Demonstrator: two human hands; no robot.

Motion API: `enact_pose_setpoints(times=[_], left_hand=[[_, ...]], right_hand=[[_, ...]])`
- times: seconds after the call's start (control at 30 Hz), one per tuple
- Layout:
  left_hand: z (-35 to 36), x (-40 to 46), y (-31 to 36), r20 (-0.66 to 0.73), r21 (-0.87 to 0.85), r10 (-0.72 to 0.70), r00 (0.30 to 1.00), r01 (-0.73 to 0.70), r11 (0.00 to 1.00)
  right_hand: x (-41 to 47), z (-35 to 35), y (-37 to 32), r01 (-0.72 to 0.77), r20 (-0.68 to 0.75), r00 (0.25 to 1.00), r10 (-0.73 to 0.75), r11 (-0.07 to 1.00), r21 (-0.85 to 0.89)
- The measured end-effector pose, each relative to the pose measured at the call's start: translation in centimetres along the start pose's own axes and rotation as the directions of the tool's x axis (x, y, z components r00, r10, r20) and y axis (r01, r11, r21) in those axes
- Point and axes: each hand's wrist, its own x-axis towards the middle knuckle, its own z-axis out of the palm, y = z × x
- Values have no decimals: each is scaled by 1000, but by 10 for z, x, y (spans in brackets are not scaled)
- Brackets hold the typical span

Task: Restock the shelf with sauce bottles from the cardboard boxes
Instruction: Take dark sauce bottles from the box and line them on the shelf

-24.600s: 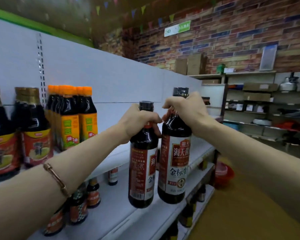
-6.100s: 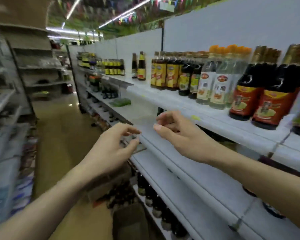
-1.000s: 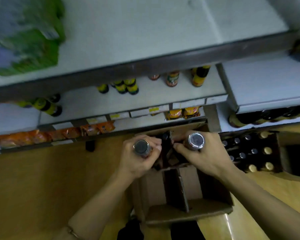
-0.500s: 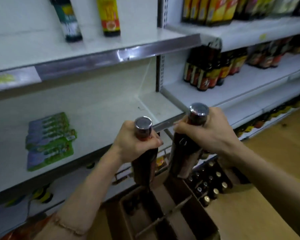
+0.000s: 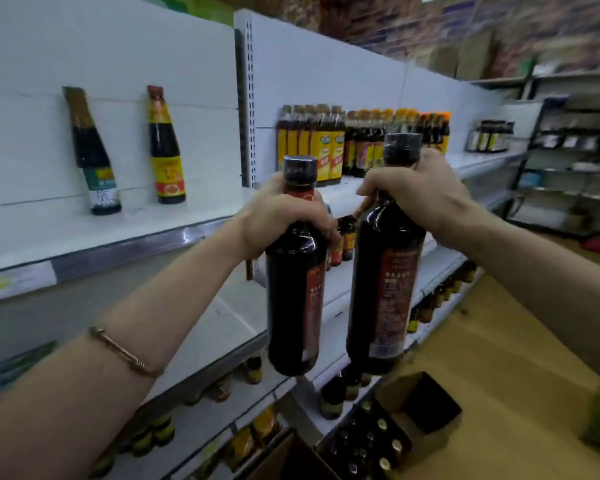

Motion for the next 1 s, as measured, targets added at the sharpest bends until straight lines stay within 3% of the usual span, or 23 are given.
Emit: enact_pose_setpoints(times=[0.43, 1.0], left_hand=[[84, 76, 24, 122, 63, 33, 992, -41, 997], [298, 243, -12, 241, -74, 38, 970, -21, 997]], right_hand=[[-1, -106, 35, -62, -52, 997, 58, 996, -64], [16, -310, 165, -161, -210, 970, 122, 969, -185]])
